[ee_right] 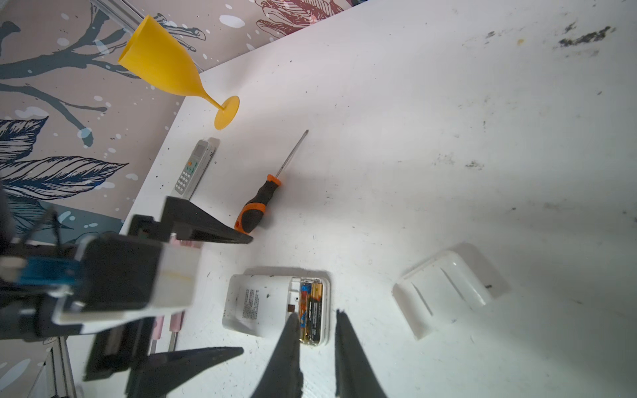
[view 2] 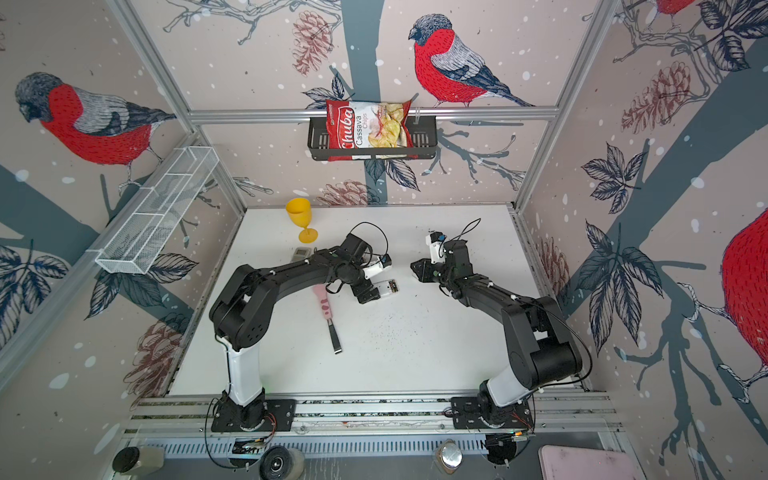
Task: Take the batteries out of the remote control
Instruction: 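Release the remote with the left gripper and move it to the orange-handled screwdriver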
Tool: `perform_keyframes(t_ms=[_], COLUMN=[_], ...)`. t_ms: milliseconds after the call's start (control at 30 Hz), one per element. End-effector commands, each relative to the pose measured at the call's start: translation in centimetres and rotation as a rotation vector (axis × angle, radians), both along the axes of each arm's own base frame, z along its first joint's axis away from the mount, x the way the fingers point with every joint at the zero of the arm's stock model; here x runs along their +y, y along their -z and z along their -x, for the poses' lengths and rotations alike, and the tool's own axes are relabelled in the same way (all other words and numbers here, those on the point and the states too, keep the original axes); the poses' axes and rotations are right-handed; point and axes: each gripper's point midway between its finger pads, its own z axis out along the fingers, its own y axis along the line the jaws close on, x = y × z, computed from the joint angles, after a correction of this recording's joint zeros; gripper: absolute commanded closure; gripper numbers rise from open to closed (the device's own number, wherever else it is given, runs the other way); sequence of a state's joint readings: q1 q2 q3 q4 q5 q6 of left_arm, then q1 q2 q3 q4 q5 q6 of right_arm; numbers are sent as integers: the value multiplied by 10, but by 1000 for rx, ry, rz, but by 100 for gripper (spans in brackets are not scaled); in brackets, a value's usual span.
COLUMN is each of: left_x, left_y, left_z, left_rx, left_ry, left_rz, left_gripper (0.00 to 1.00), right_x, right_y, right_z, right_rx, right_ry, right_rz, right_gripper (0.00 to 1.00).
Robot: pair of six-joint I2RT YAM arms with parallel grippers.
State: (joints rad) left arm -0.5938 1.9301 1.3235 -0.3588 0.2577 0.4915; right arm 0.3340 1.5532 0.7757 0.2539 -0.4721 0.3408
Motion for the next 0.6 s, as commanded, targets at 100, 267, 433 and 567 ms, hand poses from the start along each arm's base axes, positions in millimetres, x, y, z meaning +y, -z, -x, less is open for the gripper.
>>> perform_keyframes(t_ms=[100,267,433,567], left_x=[17,52,56,53], left_y=[-57,-87,-85,-61], left_z=[-56,-90,-102,-105], left_rx=[-146,-170,-129,-38], left_ry=[-320,-627,-725,-779], left_rz=[137,213,185,150], left_gripper=[5,15,22,25], right_x=[6,8,8,6], right_y=[-9,-14,-19,-24], right_z=[0,3,8,10], right_rx=[-35,-49,-70,-83], right_ry=[2,18,27,37], right_rz=[-21,-13,-10,-14], right_gripper=[79,77,66,59])
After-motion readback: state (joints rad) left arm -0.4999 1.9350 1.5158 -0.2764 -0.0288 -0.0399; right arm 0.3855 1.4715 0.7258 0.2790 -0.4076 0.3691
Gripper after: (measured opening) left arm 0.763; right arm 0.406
